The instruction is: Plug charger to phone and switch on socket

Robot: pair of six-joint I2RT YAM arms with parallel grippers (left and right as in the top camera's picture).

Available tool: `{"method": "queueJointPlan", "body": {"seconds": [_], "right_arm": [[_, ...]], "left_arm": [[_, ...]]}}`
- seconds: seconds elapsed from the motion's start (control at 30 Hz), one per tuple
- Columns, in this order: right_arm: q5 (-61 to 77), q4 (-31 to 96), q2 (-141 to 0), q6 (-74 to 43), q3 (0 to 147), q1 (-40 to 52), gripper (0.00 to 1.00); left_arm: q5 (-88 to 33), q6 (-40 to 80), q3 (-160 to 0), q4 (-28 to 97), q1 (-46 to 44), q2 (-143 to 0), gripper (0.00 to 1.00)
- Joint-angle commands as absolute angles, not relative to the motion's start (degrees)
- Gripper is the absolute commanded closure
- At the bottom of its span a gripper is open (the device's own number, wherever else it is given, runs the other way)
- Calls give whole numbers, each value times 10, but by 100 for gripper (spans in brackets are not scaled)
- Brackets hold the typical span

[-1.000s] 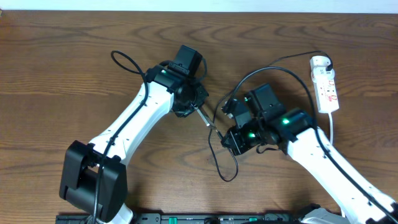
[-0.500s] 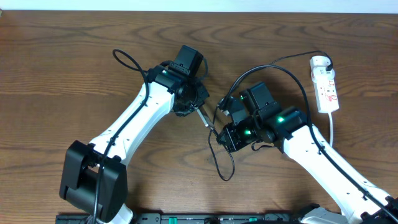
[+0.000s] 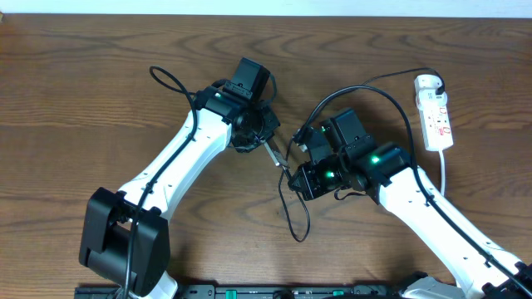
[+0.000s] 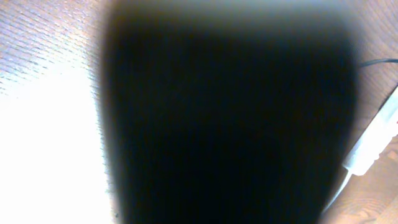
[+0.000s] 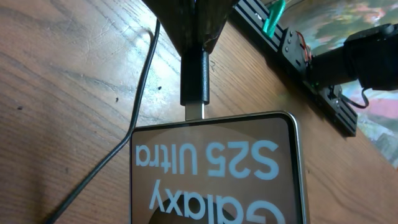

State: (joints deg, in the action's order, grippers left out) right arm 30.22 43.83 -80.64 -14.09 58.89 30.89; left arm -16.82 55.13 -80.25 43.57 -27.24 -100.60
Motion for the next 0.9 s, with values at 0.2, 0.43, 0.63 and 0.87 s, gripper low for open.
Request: {"method": "queueJointPlan", "body": {"seconds": [0.2, 0.43, 0.63, 0.87], "right_arm": [[317, 422, -805, -145, 601, 303, 99], [317, 427, -805, -130, 601, 280, 99], [317, 428, -805, -130, 601, 278, 99], [317, 429, -805, -131, 601, 278, 99]], "left_arm": [[-240, 533, -816, 421, -279, -992, 93], [-240, 516, -816, 421, -279, -992, 93], [-241, 508, -816, 421, -279, -992, 93], [-291, 506, -816, 397, -277, -992, 93]]}}
